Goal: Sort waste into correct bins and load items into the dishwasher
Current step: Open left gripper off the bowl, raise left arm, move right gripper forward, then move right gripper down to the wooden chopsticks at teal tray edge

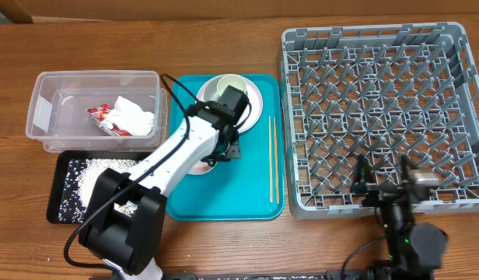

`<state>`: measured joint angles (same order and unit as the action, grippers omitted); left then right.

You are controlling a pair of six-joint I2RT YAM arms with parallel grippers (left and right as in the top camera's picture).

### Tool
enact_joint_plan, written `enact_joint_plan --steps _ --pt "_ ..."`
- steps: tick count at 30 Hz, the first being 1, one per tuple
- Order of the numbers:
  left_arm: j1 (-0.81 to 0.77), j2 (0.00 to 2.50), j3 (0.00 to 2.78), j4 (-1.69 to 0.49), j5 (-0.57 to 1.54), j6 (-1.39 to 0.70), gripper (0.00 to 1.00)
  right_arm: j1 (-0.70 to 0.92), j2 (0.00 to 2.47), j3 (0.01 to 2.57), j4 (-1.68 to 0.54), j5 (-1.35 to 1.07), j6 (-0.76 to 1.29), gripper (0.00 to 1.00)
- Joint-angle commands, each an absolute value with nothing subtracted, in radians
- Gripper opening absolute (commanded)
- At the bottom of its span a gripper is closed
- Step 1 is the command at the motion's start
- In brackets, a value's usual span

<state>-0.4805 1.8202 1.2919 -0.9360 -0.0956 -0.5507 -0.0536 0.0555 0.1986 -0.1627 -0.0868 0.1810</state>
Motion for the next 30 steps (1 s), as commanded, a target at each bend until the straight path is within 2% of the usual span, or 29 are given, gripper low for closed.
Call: enact_joint_plan --steps 1,2,4,8,13,15,19,22,29,30 --pt "-0.443 1.821 1.365 -0.956 -0.052 -0.55 0.25 -0.061 0.146 0.427 -0.178 -0.08 0.29 1.0" --pt "-0.433 1.821 1.386 -0.968 -0.034 -0.549 0.26 -0.061 0.184 0.482 -0.201 -0.105 0.29 1.0" --pt "-0.41 1.821 1.443 -0.997 0.024 -0.545 0.35 -0.061 0.31 0.646 -0.292 -0.229 0.29 1.0" --pt "-0.361 1.821 1.579 -1.049 0.179 -0.495 0.34 -0.061 0.573 0.942 -0.546 -0.427 0.29 1.0" --pt "-0.294 1.821 1.779 -1.131 0.245 -0.473 0.35 -0.005 0.914 1.222 -0.973 -0.47 0.311 1.0" --pt "-0.263 1.821 1.843 -1.151 0.244 -0.47 0.37 0.054 1.023 1.269 -1.069 -0.469 0.323 1.0" --pt "-0.184 1.821 1.917 -1.159 0.244 -0.471 0.56 0.228 1.205 1.277 -1.097 -0.449 0.323 0.99" --pt "-0.114 1.821 1.922 -1.169 0.244 -0.471 0.6 0.37 1.317 1.277 -1.07 -0.359 0.328 1.0" --pt "0.057 1.821 1.92 -1.268 0.214 -0.472 0.62 0.64 1.478 1.277 -0.981 -0.129 0.398 1.0" --pt "0.072 1.821 1.919 -1.275 0.214 -0.472 0.76 0.666 1.491 1.277 -0.962 -0.105 0.398 1.0"
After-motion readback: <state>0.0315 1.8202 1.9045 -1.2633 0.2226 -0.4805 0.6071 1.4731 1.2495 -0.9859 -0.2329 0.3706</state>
